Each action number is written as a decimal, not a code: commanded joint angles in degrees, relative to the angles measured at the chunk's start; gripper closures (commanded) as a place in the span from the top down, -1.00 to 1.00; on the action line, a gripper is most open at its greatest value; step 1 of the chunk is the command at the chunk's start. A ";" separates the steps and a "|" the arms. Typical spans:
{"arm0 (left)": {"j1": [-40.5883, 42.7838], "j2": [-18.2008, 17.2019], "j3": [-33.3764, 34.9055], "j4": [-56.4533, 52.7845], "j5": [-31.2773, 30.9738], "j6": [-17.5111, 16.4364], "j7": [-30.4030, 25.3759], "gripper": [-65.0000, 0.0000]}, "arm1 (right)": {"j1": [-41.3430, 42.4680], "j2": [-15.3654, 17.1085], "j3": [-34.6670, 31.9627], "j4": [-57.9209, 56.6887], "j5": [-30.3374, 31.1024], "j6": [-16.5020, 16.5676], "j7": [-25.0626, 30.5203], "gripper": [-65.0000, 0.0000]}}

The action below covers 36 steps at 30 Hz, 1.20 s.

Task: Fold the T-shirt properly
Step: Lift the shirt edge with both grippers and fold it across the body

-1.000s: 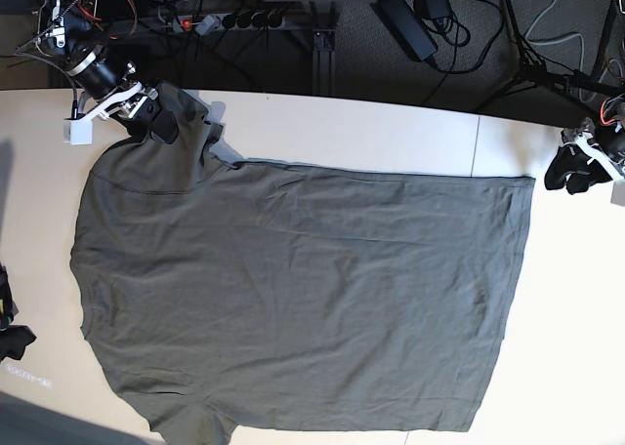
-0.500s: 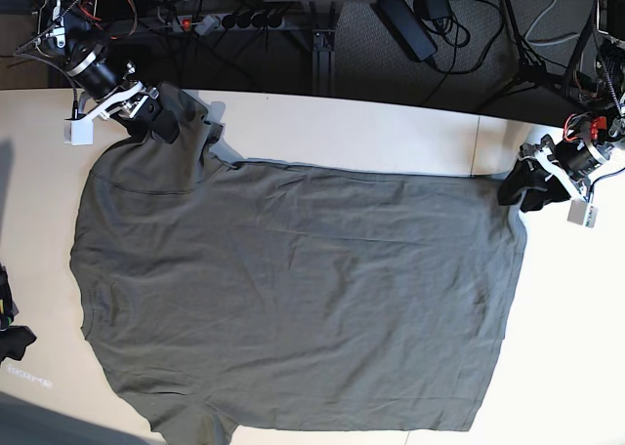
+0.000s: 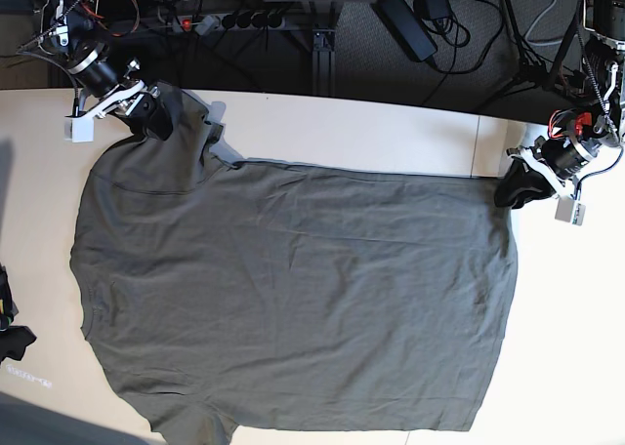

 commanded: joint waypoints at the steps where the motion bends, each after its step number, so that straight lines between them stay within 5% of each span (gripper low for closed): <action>1: -0.31 -0.48 0.15 0.04 1.92 1.05 2.58 -0.70 | -0.46 0.50 0.07 0.31 -0.79 4.55 -1.03 -0.77; 2: -0.61 -0.48 0.15 0.04 1.97 1.05 2.58 -0.76 | -0.09 0.48 0.07 0.31 -0.81 4.55 -1.03 -0.98; 5: -2.16 -0.33 0.13 0.04 3.37 -0.87 2.62 -1.00 | 0.46 0.50 0.07 0.31 -1.38 4.55 -1.11 -1.00; 12: -5.05 -0.37 0.13 0.04 4.09 -1.85 3.32 -1.00 | 0.42 0.50 0.39 0.68 -2.91 4.57 -1.70 -1.00; 18: -4.70 -1.90 0.09 2.82 1.84 -1.85 6.54 -1.00 | 0.20 1.81 5.75 3.87 3.17 4.57 -11.02 -1.00; 27: -4.74 -7.21 0.09 15.32 0.17 -1.85 8.20 -1.00 | 0.48 9.75 11.65 8.26 7.93 4.59 -12.90 -1.00; 36: -9.29 -7.65 0.09 18.03 1.33 -1.85 8.17 -1.00 | 8.11 17.53 11.63 9.29 8.24 4.76 -13.51 -1.00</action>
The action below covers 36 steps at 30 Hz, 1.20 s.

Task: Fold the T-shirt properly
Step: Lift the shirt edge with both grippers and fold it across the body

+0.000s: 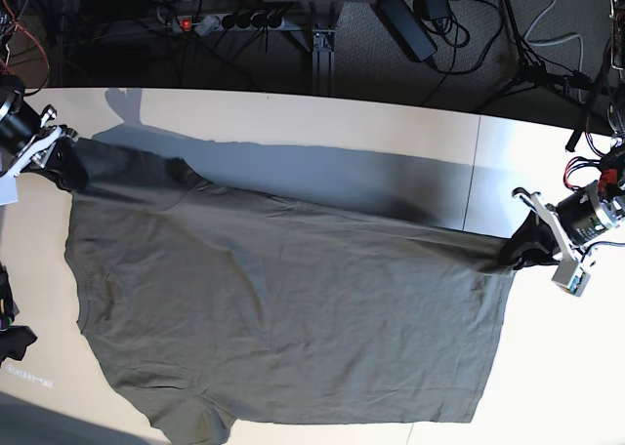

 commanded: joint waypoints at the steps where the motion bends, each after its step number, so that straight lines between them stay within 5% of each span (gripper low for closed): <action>1: -1.95 -1.14 -0.52 0.72 -0.66 -0.69 -1.05 -1.00 | 1.42 1.95 0.52 0.85 0.76 4.85 1.07 -1.00; 8: -6.49 -1.05 -0.50 -3.15 2.29 -0.69 -3.02 -1.00 | 9.75 7.58 -3.67 -0.11 -1.97 4.83 1.14 -1.00; 15: -13.27 1.11 -0.07 -12.81 2.97 -0.69 -3.74 -1.00 | 23.58 10.95 -16.83 -7.91 -6.32 4.83 1.88 -1.00; 26: -25.57 3.52 13.99 -26.14 15.72 -0.69 -15.63 -1.00 | 48.33 10.84 -41.38 -24.81 -12.92 4.81 2.01 -1.00; 36: -31.76 8.04 14.56 -35.10 17.20 -0.69 -16.13 -0.90 | 58.38 6.73 -54.07 -32.72 -23.12 4.50 5.70 -1.00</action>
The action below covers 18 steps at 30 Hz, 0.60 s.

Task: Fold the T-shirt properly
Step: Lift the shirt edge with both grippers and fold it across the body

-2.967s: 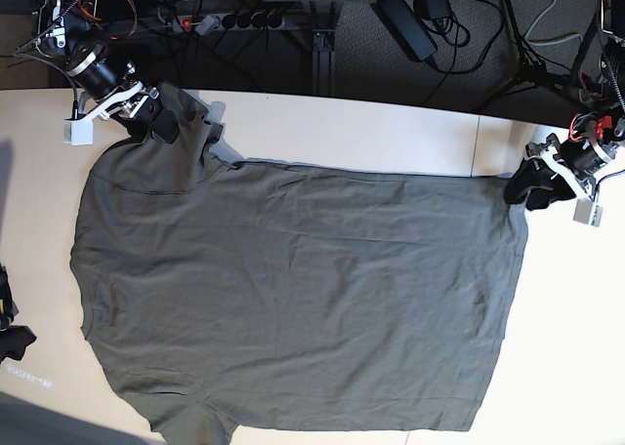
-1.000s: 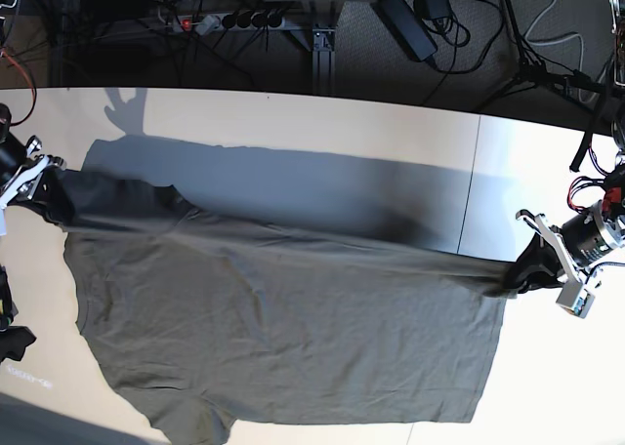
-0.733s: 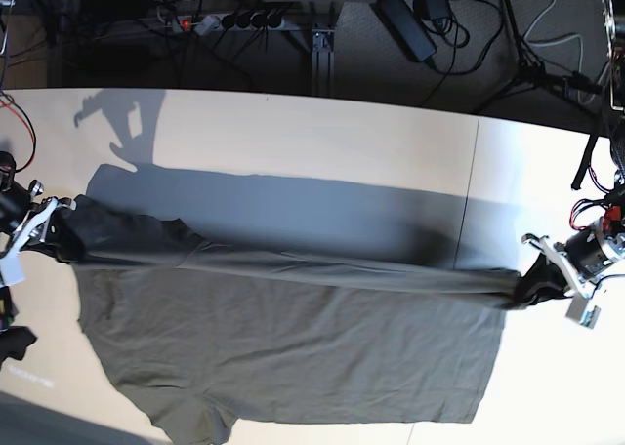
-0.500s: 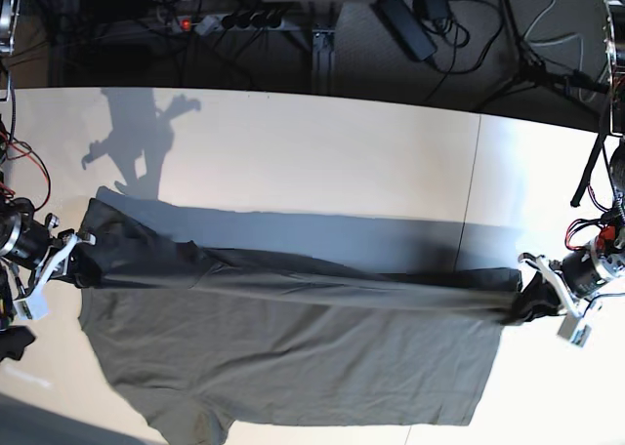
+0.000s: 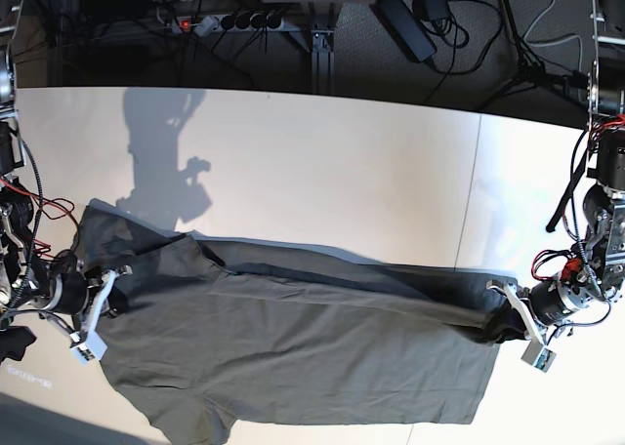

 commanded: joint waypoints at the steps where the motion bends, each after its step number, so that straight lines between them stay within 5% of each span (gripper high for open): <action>1: -2.01 -0.70 -0.42 0.31 -0.76 -0.28 -1.44 -0.79 | 2.05 0.17 0.48 -0.26 -1.55 4.44 1.90 -1.00; 7: -2.27 -0.57 -0.42 0.13 -0.81 -0.28 -1.86 0.00 | 2.08 -2.64 0.50 -4.61 -6.40 4.33 10.19 -0.99; 10: -2.29 -0.61 -0.46 0.13 -1.14 -0.28 -1.33 0.04 | 2.08 -3.15 0.50 -5.05 -7.89 3.93 11.47 -0.01; 12: -2.29 -0.61 -0.50 0.20 -1.55 -0.28 -0.50 0.03 | 2.08 -3.21 0.74 -5.03 -7.80 3.89 11.50 0.35; 18: -2.27 -0.55 -0.50 0.20 -7.54 -0.28 1.01 0.01 | 2.05 -3.43 5.51 -5.03 -3.34 3.91 8.94 0.35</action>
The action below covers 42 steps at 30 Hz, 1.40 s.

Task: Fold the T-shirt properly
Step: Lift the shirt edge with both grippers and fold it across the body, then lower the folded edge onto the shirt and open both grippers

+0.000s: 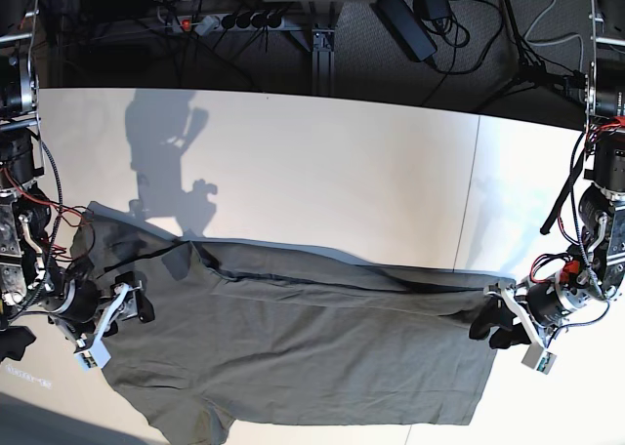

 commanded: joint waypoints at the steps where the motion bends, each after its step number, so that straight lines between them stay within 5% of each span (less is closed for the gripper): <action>1: -1.95 -0.79 -0.48 0.81 -0.98 -0.30 -1.20 0.00 | 1.95 0.72 1.60 0.68 1.18 3.98 0.59 0.34; 3: -1.92 -0.22 -0.48 0.81 -0.55 -0.30 -0.94 -0.20 | 1.49 0.42 3.43 0.63 0.98 3.98 0.61 0.03; 6: -1.79 1.53 -0.48 0.79 2.97 -0.30 0.11 -0.72 | 0.55 -0.26 5.44 -0.46 -0.98 3.85 0.66 -1.00; 8: -1.60 2.91 -0.48 0.79 5.70 -0.30 0.28 -1.00 | 0.35 -0.83 6.27 -2.12 -2.45 3.69 0.94 -1.00; 19: -0.92 7.78 -0.48 -6.47 17.94 12.13 0.28 -1.00 | 0.22 -3.26 6.60 -18.03 -2.58 3.76 0.76 -1.00; 32: 4.87 7.26 -0.48 -5.22 19.67 10.27 1.81 -1.00 | -5.31 -2.12 6.60 -19.78 5.33 3.78 -7.96 -1.00; 42: 20.39 2.01 -0.48 14.29 17.57 10.32 2.34 -1.00 | -20.85 5.60 6.84 -7.45 7.93 3.78 -8.20 -1.00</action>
